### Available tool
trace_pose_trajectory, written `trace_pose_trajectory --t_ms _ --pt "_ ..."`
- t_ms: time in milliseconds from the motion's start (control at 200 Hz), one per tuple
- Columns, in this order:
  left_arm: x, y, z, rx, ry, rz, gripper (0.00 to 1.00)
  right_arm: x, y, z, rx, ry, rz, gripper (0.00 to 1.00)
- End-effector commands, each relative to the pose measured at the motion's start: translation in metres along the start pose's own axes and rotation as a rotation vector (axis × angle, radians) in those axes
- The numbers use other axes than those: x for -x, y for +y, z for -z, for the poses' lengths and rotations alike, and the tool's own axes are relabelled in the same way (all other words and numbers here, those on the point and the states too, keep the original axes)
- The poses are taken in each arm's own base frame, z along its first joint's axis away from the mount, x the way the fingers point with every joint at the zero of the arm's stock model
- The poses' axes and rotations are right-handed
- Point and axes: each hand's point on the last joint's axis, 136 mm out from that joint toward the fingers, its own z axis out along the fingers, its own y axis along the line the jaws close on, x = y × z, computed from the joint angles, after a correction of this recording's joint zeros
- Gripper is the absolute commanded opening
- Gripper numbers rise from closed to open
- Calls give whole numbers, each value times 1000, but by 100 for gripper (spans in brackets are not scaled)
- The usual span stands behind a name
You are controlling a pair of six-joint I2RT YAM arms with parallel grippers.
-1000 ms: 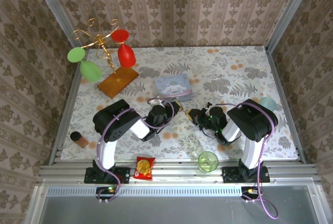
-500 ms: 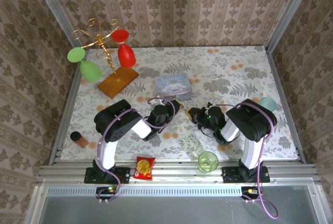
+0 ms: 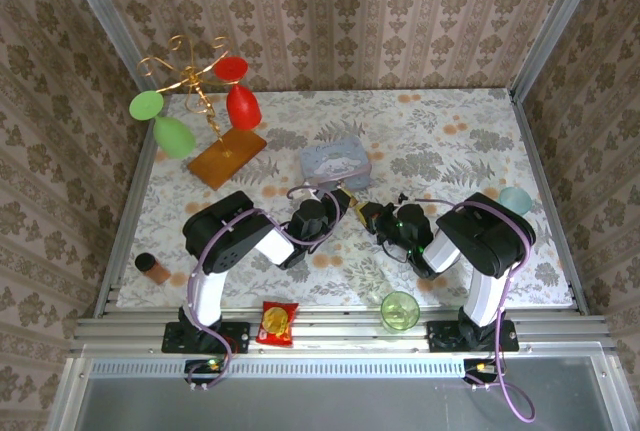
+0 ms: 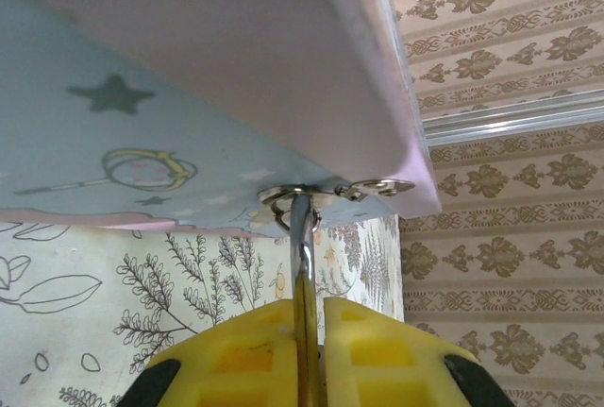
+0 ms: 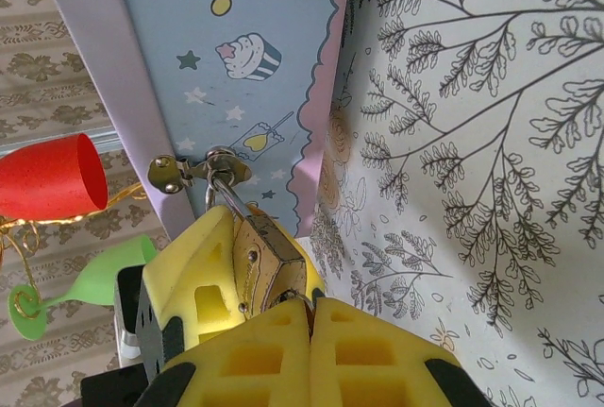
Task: Unlock the padlock with the key
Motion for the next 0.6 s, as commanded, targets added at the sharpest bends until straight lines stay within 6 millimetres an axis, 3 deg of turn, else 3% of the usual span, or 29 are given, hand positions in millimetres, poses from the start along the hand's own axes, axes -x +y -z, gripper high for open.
trace_pose_trajectory --t_ms 0,210,285,405,595 --pt "-30 -42 3 -137 108 43 0 -1 20 -3 59 -11 64 0" --pt "-38 -46 5 -148 140 43 0 14 -2 4 3 -41 54 0" --pt "-43 -42 6 -141 151 49 0 11 14 1 44 -26 79 0" --pt "-48 -42 4 -144 165 46 0 -5 56 -4 135 18 216 0" --pt "-48 -37 5 -134 170 58 0 -3 45 8 -5 -1 463 0"
